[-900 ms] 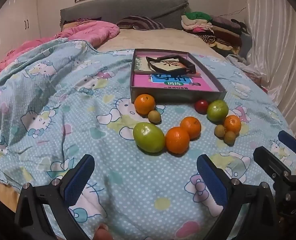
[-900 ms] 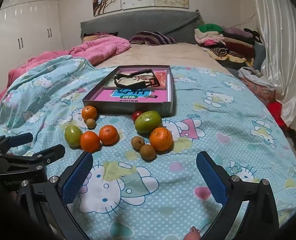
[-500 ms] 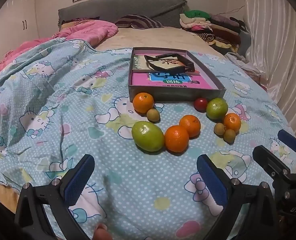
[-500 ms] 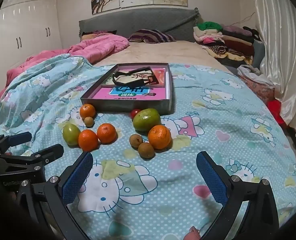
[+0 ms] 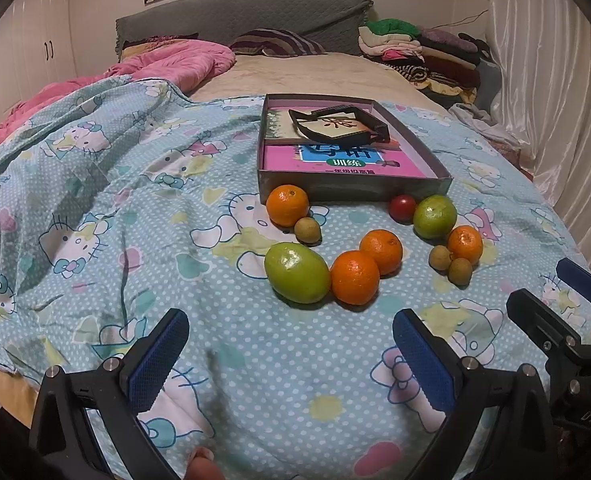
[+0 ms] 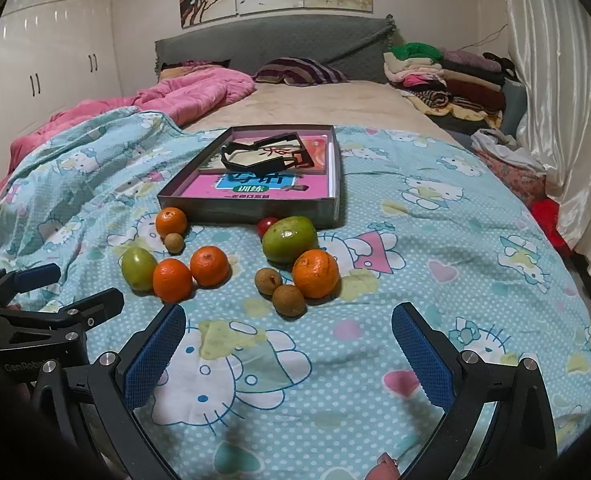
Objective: Organize fruits
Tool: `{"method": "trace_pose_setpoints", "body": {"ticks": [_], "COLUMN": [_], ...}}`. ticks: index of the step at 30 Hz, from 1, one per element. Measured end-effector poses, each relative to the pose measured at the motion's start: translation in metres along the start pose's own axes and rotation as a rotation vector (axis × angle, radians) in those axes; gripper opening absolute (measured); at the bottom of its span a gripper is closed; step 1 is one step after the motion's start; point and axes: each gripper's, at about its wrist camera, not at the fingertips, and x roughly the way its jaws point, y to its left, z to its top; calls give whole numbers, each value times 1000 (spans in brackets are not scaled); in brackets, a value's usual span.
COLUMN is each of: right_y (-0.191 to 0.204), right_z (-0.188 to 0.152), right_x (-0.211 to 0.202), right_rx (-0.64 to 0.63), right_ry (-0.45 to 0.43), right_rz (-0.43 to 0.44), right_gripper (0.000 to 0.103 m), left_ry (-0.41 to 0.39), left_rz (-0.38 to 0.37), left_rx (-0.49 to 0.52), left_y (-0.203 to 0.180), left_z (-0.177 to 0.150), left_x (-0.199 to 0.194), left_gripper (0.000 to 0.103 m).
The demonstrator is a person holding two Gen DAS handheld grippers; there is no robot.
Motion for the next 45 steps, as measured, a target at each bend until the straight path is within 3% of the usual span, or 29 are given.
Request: {"method": "trace_pose_setpoints", "body": {"ticks": [33, 45], "right_y": [-2, -6], "right_z": [-2, -4], "right_x": [5, 19], "right_rx": [5, 12], "right_ry": [17, 55], "right_rz": [-15, -19], "right_gripper": [103, 103], "left_ry": [4, 50], "left_rz": [3, -7], "left_rx": [1, -17], "left_y": [5, 27], "left_z": [0, 5], "left_x": [1, 17], "left_gripper": [103, 103]}}
